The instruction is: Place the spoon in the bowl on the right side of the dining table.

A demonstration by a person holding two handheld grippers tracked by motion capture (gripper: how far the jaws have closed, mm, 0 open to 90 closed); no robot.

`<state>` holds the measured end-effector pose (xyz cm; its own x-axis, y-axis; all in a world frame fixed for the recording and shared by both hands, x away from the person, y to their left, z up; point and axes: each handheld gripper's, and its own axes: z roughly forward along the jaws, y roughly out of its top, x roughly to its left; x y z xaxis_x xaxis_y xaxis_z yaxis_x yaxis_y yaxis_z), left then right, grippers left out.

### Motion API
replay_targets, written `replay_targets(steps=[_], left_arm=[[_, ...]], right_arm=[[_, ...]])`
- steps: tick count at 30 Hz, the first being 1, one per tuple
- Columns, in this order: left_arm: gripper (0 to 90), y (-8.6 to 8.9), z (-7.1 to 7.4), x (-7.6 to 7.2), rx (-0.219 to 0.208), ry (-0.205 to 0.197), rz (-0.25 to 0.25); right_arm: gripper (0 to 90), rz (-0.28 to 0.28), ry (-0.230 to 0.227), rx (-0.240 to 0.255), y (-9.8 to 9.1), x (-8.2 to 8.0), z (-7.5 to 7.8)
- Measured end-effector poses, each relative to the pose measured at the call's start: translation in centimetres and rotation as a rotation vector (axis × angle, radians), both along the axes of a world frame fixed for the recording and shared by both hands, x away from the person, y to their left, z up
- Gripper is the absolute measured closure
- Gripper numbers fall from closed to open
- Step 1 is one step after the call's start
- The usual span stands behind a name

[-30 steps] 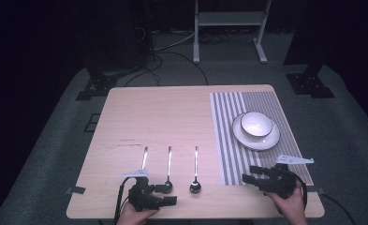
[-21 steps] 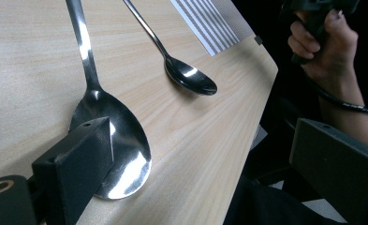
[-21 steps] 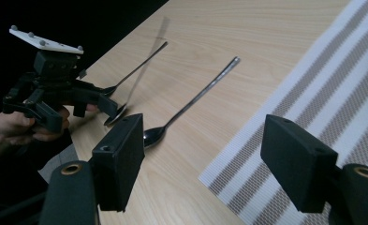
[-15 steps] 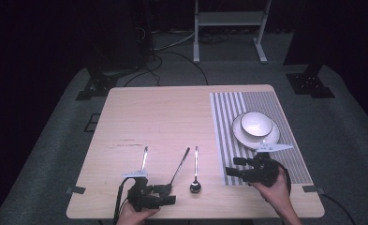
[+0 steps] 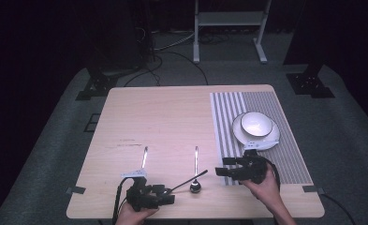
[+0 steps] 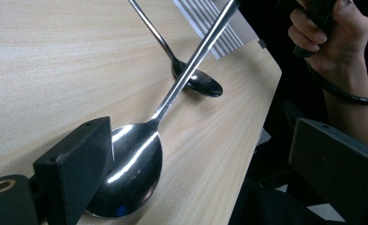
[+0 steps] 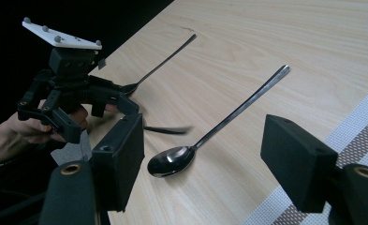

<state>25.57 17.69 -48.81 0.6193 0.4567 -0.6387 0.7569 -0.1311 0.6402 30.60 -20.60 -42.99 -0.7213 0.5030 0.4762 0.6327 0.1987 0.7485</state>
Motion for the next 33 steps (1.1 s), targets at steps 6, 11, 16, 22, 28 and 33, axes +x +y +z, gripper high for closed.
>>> replay_targets(steps=[6,11,16,22,28,33], left_arm=[[5.2,0.0,0.0,0.0,-0.002,0.0,0.0],[5.2,0.0,0.0,0.0,-0.002,0.001,0.001],[5.2,0.0,0.0,0.0,-0.001,-0.001,-0.001],[5.2,0.0,0.0,-0.1,0.0,0.0,-0.003],[5.2,0.0,0.0,-0.1,0.001,0.0,-0.003],[5.2,0.0,0.0,-0.1,0.002,0.0,-0.004]], right_arm=[[29.2,0.017,0.02,0.007,0.6,0.1,-0.5],[29.2,0.026,0.03,0.014,0.9,0.1,-0.7],[29.3,0.033,0.04,0.014,1.2,0.1,-0.9],[30.2,0.043,0.05,0.014,1.7,0.1,-1.2],[30.5,0.052,0.065,0.014,2.2,0.4,-1.2],[31.1,0.062,0.08,0.015,2.8,0.7,-1.3]])
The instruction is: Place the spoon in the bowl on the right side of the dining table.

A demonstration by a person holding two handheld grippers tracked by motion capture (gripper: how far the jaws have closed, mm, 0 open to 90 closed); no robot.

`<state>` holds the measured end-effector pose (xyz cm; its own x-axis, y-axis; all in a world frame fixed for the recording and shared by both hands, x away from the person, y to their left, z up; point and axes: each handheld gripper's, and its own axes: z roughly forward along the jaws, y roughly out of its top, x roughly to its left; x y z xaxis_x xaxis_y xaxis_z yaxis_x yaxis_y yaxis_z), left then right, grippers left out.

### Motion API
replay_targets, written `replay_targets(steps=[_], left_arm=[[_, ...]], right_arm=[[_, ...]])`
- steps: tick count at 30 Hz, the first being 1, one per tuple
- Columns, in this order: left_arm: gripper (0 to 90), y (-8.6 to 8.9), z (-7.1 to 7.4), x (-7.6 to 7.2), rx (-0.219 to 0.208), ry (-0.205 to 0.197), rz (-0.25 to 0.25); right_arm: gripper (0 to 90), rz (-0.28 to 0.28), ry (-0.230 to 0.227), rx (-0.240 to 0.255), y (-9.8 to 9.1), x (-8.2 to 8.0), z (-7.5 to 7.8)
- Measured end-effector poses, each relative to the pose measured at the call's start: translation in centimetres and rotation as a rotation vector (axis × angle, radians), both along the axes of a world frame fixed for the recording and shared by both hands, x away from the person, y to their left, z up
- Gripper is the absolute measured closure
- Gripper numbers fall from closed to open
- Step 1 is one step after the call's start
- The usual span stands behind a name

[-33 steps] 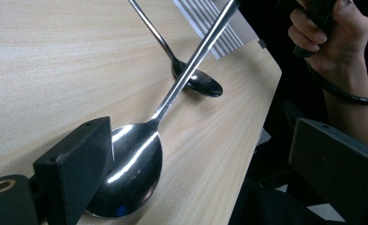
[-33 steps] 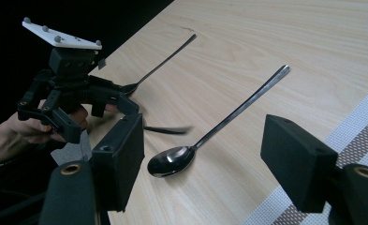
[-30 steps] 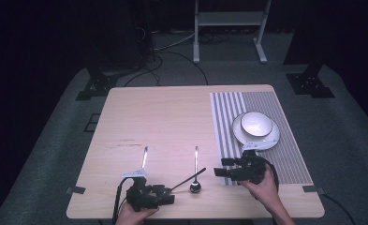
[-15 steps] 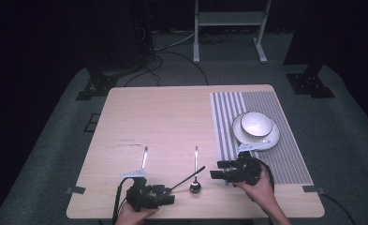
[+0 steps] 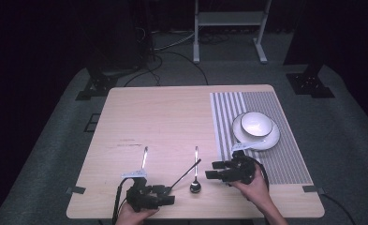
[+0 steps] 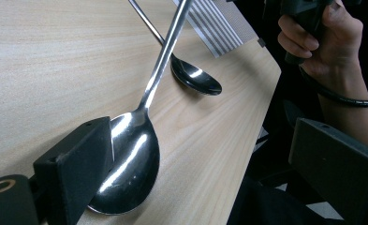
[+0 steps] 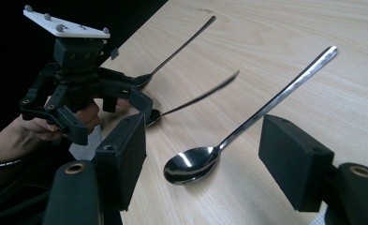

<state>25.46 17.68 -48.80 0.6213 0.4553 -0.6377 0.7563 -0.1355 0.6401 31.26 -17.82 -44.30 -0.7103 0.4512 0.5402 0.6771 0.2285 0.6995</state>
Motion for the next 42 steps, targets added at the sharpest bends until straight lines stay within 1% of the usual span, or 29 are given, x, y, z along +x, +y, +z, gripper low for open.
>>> replay_targets(steps=[12,14,19,21,24,27,28,33,38,42], left_arm=[[5.2,0.0,0.0,0.0,-0.003,-0.001,-0.002],[5.2,0.0,0.0,0.0,-0.002,-0.001,-0.002],[5.2,0.0,0.0,0.0,0.002,-0.003,-0.004],[5.2,0.0,0.0,0.0,0.002,-0.002,-0.003],[5.2,0.0,0.0,0.0,0.004,-0.003,-0.005],[5.2,0.0,0.0,0.0,0.002,-0.003,-0.005],[5.2,0.0,0.0,0.0,0.003,-0.003,-0.005],[5.2,0.0,0.0,-0.1,0.004,-0.003,-0.005],[5.2,0.0,0.0,-0.1,0.003,-0.004,-0.006],[5.2,0.0,0.0,0.0,0.001,-0.004,-0.007]], right_arm=[[32.3,0.023,0.024,0.003,1.7,0.9,-0.2],[33.3,0.019,0.03,0.005,2.2,1.2,-0.2],[35.2,0.011,0.044,0.006,2.7,1.7,-0.3],[37.5,0.009,0.051,0.007,2.9,1.9,-0.4],[38.7,0.002,0.052,0.004,3.2,2.2,-0.5],[39.9,-0.004,0.062,0.009,3.6,2.6,-0.6],[40.9,-0.006,0.074,0.014,3.9,2.9,-0.7],[43.6,-0.011,0.078,0.018,4.2,3.3,-0.8],[46.1,-0.02,0.07,-0.002,4.7,3.6,-0.7],[47.5,-0.021,0.07,-0.007,5.1,3.9,-0.6]])
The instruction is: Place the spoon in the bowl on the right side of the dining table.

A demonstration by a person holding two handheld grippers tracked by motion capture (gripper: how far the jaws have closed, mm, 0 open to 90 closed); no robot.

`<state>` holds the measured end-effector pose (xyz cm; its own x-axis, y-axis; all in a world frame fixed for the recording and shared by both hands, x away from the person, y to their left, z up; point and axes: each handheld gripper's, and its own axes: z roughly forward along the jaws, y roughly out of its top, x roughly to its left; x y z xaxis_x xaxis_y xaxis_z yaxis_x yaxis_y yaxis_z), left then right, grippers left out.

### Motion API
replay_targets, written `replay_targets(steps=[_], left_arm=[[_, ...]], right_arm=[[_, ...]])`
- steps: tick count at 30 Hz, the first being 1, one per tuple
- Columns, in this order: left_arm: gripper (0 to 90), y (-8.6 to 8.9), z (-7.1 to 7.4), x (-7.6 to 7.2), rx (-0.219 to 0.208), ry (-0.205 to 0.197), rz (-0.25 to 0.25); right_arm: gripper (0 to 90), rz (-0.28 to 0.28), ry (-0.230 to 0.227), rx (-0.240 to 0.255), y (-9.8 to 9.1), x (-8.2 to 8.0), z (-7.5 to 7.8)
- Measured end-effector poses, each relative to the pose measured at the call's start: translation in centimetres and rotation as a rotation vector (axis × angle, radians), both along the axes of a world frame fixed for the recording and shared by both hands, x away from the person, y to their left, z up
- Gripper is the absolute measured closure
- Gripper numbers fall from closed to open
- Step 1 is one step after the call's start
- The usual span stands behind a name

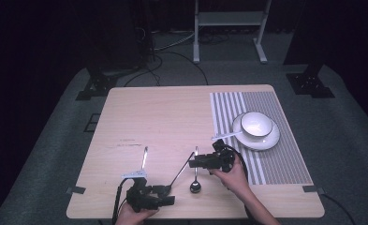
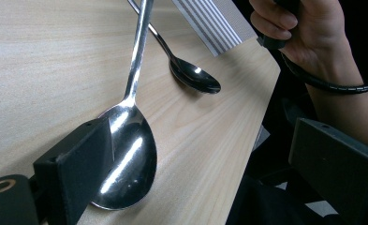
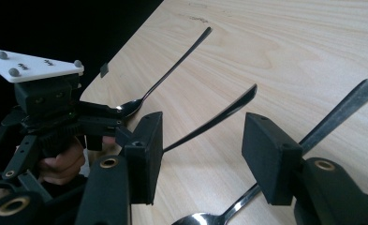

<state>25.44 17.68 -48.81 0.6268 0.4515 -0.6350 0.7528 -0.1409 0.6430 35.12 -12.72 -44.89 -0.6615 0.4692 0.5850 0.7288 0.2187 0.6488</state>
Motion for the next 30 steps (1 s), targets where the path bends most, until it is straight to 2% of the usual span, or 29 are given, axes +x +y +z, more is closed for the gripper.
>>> replay_targets(steps=[4,6,8,21,22,30], left_arm=[[5.2,0.0,0.0,0.0,-0.002,0.001,0.001],[5.2,0.0,0.0,0.0,-0.003,0.003,0.001],[5.2,0.0,0.0,0.0,-0.003,0.003,0.0],[5.2,0.0,0.0,0.0,-0.002,0.002,-0.001],[5.2,0.0,0.0,0.0,-0.003,0.004,-0.002],[5.2,0.0,0.0,0.0,-0.001,0.003,-0.003]], right_arm=[[50.7,0.0,0.0,-0.005,0.5,0.4,0.0],[56.7,0.0,-0.002,-0.012,0.8,0.7,0.0],[58.5,0.0,-0.003,-0.015,0.9,0.7,0.0],[60.1,-0.017,0.024,-0.02,1.6,1.7,-0.8],[66.1,-0.019,0.028,-0.019,1.7,1.8,-0.9],[75.2,-0.013,0.049,0.0,2.0,2.1,-1.1]])
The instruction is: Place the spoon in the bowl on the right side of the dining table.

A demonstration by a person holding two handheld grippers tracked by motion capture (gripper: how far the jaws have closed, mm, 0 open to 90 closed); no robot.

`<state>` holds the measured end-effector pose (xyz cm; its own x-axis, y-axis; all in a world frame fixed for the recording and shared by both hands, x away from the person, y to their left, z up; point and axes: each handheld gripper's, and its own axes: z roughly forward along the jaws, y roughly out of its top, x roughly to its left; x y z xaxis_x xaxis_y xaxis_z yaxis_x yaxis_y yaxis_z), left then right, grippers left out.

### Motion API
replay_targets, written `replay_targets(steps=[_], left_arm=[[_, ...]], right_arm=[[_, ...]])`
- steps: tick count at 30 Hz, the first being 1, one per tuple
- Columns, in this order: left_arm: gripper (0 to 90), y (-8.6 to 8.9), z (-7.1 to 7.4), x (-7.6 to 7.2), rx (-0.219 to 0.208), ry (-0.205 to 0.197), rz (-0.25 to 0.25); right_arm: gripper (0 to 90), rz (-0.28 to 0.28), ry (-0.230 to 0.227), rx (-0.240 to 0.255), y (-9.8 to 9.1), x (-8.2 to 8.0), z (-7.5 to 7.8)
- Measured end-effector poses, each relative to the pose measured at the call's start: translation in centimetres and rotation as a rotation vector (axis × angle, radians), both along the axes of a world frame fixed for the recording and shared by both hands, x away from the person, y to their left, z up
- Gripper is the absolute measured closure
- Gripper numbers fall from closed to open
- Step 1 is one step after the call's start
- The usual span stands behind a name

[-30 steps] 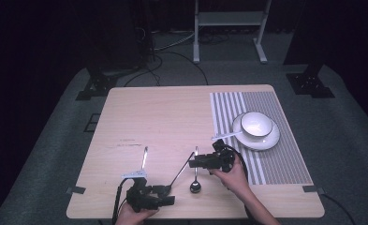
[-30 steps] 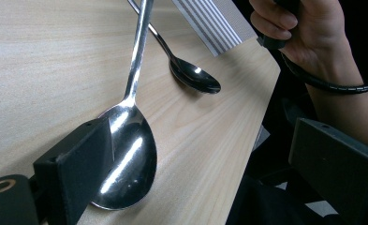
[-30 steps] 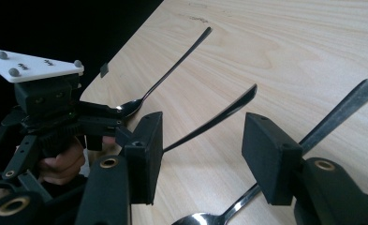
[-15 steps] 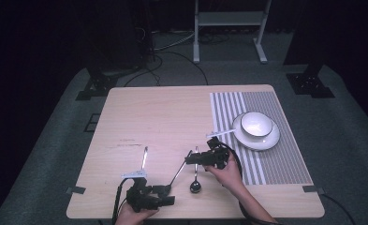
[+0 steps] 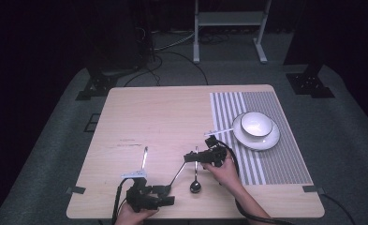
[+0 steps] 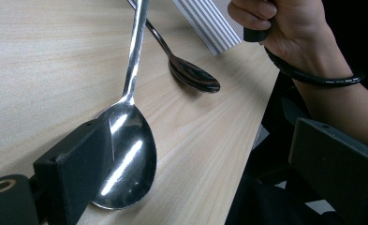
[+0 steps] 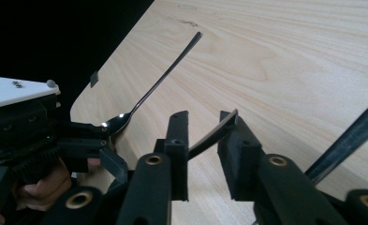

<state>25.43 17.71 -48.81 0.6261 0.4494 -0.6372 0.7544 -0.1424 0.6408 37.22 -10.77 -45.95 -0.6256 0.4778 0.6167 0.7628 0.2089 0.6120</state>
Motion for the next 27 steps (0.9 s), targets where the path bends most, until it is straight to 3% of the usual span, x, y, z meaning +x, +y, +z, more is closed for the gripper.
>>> replay_targets(steps=[9,12,19,27], left_arm=[[5.0,0.2,0.1,0.0,-0.016,0.015,-0.003],[5.0,0.6,0.7,-0.1,-0.042,-0.009,0.011],[5.0,1.9,1.6,0.0,-0.062,-0.043,0.057],[5.0,3.5,2.4,0.0,-0.066,-0.082,0.103]], right_arm=[[83.1,0.015,0.044,0.079,0.0,0.3,0.2],[86.0,0.016,0.079,0.12,-0.1,0.6,0.3],[88.7,0.017,0.109,0.17,-0.3,0.9,0.8],[88.8,0.019,0.122,0.184,-0.4,1.1,1.2]])
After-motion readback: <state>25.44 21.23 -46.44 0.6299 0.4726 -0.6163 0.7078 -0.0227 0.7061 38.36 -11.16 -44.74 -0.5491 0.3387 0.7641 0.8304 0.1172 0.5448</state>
